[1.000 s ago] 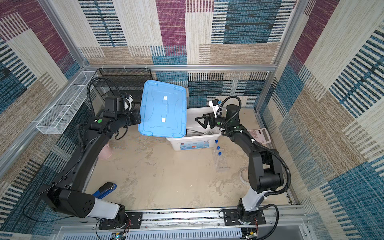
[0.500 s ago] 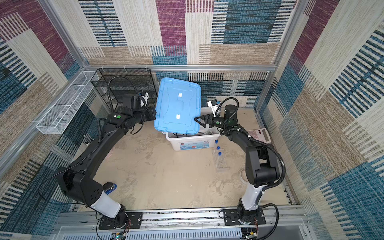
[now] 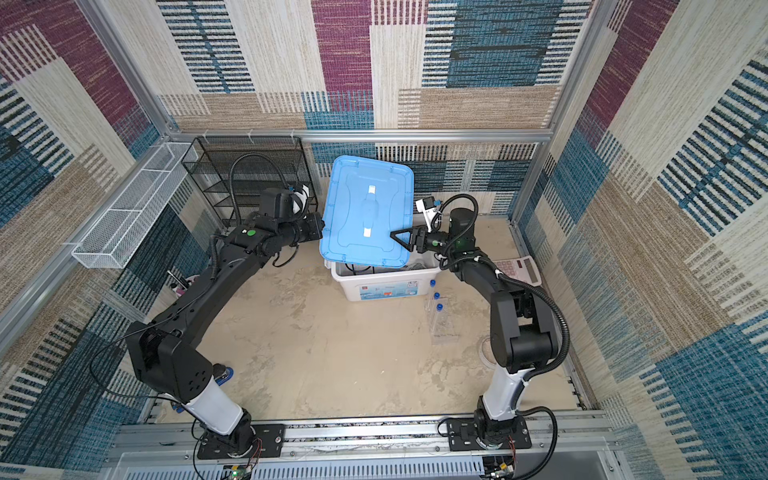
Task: Organize the chemistry lab equipment
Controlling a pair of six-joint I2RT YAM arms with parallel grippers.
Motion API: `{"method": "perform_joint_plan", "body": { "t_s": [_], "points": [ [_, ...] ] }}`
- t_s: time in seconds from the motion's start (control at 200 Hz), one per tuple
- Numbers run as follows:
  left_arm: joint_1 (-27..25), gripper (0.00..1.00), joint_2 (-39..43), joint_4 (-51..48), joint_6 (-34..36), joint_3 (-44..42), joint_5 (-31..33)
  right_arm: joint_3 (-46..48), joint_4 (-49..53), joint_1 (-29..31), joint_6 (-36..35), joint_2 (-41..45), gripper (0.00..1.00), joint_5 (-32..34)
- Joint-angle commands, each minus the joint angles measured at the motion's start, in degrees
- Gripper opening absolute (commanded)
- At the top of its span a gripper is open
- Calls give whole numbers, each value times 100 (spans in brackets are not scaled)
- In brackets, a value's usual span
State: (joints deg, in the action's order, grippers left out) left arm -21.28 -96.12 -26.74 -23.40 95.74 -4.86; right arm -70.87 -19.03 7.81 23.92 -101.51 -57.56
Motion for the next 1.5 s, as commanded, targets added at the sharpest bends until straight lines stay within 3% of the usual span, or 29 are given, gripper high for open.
{"method": "perform_joint_plan", "body": {
  "t_s": [0.0,0.125,0.275,0.401,0.491,0.591,0.726,0.856,1.067,1.197,1.332,1.497],
  "points": [
    [1,0,-40,450,10,-3,-53,-18,-199,7,124,88,57,-99],
    [1,0,-120,602,-9,-47,-158,-30,-183,10,139,106,44,-89],
    [-8,3,-253,668,-70,12,-286,-144,13,6,65,132,38,-40],
    [-6,8,-337,669,-101,75,-300,-330,384,9,-116,185,28,110],
    [-8,15,-401,645,-138,141,-309,-431,530,7,-194,244,24,205],
    [-7,31,-442,522,-165,223,-281,-565,864,1,-405,328,20,532],
    [-8,49,-325,424,-130,218,-175,-748,1391,5,-1041,538,18,1310],
    [-8,60,-91,510,-145,134,-213,-910,1808,13,-1719,803,16,2285],
    [-8,75,321,922,-345,-38,-633,-811,1625,42,-2445,1425,15,3290],
    [1,87,368,943,-362,69,-987,-548,1455,251,-3284,1787,15,4305],
    [112,92,310,1137,-583,103,-1590,-141,1138,661,-4325,2137,15,5343],
    [242,99,382,1538,-875,-22,-1970,479,437,1166,-5388,2576,15,6157]
  ]
}}
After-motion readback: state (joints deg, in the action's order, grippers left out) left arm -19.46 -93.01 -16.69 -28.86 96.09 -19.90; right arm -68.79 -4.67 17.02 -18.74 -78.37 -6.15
